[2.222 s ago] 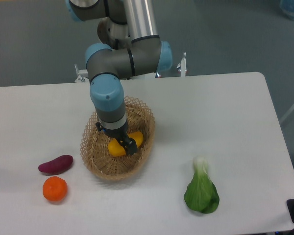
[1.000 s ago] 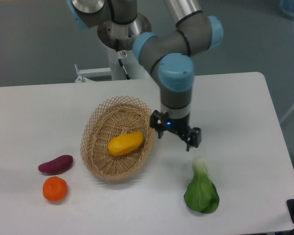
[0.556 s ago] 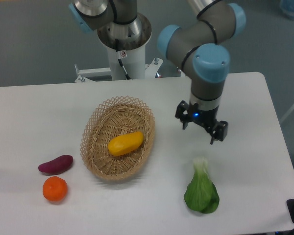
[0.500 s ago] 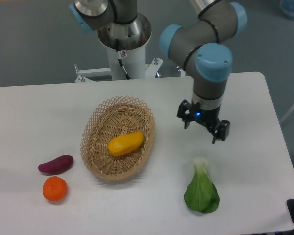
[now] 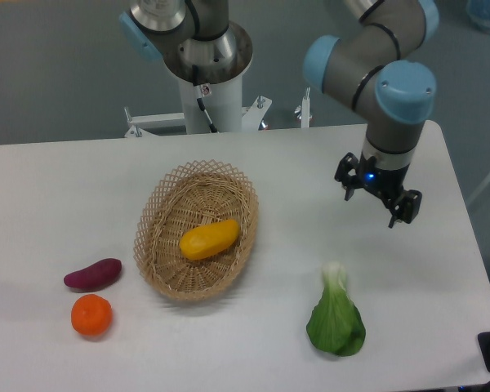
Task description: Place the mango in the basket
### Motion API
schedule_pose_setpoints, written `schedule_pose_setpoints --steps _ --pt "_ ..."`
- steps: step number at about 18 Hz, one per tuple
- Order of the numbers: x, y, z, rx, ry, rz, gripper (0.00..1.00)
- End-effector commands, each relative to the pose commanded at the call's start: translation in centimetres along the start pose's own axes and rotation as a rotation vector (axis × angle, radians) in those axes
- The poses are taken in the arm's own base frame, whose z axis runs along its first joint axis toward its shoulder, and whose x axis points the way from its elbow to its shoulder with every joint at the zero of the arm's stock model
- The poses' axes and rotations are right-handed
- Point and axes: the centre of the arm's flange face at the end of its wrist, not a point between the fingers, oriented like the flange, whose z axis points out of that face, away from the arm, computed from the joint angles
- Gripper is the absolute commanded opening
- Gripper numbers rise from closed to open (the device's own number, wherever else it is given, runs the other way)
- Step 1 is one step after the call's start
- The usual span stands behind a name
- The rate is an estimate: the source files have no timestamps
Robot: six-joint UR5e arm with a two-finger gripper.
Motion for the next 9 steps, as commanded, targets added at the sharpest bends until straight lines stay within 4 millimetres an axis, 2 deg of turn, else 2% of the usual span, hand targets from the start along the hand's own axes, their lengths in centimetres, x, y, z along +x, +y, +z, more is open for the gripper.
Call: schedule_pose_setpoints --steps 3,9 --pt "-0.8 2.1 0.3 -0.001 0.0 0.006 1.0" --pt "-1.1 2.4 0.7 -0.001 0.003 0.02 1.0"
